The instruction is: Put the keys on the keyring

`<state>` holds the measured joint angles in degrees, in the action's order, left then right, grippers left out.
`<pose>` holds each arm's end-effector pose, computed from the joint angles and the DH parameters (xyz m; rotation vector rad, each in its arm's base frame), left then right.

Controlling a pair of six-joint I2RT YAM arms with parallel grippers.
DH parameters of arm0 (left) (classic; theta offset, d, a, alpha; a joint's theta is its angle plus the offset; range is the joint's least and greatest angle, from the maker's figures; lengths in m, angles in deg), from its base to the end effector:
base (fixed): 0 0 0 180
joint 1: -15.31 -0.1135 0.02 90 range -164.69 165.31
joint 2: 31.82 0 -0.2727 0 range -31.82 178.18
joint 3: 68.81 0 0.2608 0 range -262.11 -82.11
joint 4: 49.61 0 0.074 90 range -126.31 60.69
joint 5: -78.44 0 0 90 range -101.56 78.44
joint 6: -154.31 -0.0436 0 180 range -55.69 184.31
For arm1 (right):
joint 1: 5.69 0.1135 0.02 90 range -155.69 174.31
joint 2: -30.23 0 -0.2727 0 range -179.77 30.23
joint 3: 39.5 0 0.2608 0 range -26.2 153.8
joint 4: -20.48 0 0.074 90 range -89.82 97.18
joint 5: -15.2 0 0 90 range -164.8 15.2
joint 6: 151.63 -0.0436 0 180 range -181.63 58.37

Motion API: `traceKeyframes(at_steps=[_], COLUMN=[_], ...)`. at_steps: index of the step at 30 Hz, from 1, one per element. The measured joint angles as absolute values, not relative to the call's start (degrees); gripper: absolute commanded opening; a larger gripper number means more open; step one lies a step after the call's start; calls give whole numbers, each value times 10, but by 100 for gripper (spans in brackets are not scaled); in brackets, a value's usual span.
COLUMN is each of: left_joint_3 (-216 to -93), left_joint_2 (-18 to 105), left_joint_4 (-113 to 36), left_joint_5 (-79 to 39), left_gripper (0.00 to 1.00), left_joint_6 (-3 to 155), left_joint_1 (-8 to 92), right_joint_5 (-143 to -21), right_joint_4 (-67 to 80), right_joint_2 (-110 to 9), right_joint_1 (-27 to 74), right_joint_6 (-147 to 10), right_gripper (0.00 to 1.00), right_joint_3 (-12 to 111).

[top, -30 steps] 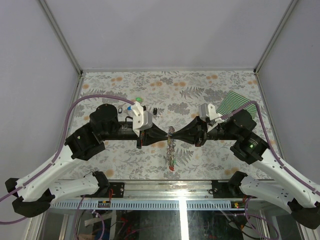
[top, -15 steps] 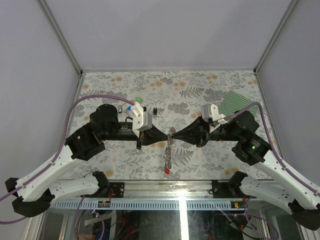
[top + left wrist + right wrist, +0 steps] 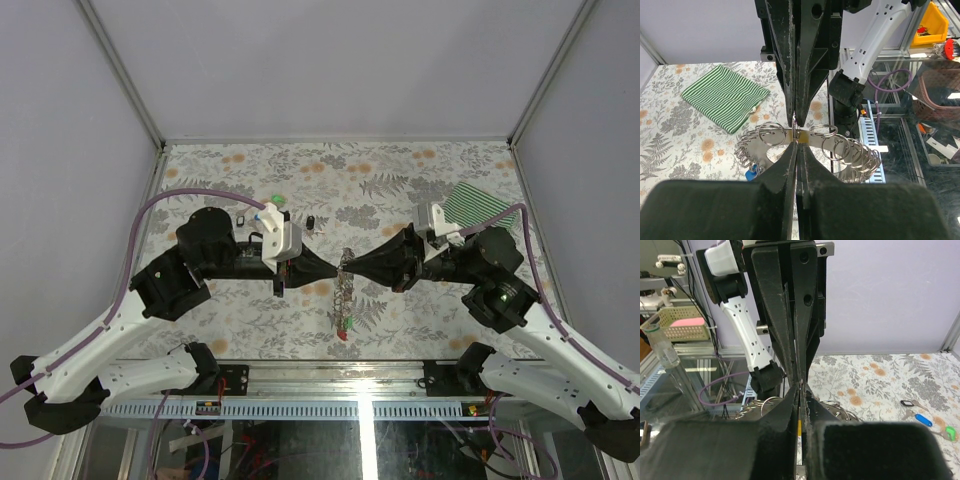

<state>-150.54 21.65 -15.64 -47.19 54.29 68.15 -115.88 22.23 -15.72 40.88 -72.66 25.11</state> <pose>0.0983 -0.1718 0.4452 1.3070 1.1916 -1.0691 0.1013 0.1487 0.4302 -1.0237 0.9850 1.2774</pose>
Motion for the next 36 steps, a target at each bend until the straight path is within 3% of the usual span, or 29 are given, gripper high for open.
traceKeyframes(at_steps=[24,32,36], left_joint_3=[-1494,-1476,-1453], left_joint_2=[216,212,201], left_joint_4=[-203,-227,-247], left_joint_5=[-461,-461,-463], left_gripper=[0,18,21], left_joint_6=[556,574,596], left_joint_1=[681,682,682], right_joint_5=[-1085,-1072,-1072], right_joint_4=[363,384,392], right_joint_2=[-145,-139,-131], right_joint_1=[409,409,409], right_joint_6=[-829,-835,-822], right_gripper=[0,0,0], right_joint_3=[187,176,176])
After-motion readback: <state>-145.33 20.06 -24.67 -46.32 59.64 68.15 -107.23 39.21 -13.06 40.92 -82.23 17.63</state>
